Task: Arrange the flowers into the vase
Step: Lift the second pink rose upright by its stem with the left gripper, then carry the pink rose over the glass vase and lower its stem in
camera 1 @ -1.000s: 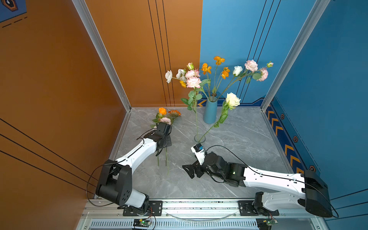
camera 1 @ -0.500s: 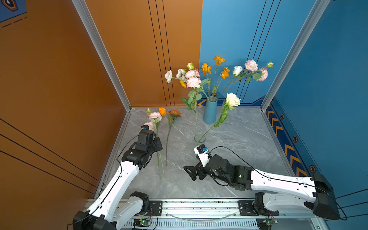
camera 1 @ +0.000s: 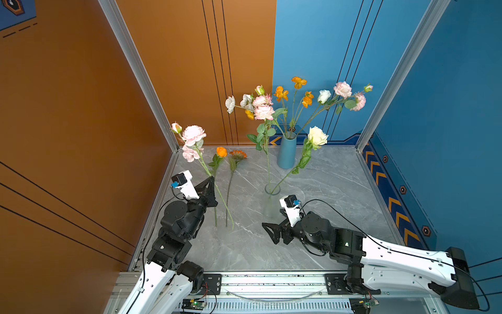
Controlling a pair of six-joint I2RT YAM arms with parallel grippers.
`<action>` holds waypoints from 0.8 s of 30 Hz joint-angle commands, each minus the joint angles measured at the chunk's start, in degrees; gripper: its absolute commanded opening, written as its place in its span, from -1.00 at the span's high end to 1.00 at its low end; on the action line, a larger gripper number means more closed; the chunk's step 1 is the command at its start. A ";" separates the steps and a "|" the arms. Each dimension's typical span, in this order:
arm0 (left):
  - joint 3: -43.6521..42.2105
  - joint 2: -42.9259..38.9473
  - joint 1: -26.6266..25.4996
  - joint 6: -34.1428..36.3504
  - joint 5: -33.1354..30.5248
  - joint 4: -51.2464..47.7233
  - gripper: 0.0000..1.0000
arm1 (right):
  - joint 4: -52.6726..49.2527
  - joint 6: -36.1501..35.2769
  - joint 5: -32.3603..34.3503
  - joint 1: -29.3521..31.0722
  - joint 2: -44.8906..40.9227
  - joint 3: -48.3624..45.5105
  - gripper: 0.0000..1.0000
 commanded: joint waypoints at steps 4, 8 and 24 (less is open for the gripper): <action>3.87 5.97 -7.94 8.63 -1.83 23.25 1.00 | -7.24 0.69 4.67 -2.24 -7.37 -2.59 -1.00; 4.93 12.06 -14.31 17.05 -1.74 36.35 1.00 | -9.52 1.53 4.98 -3.99 -11.38 -3.60 -1.00; 9.17 40.09 -21.31 28.57 -0.27 70.21 1.00 | -13.72 0.70 2.19 -6.79 -12.52 -1.75 -1.00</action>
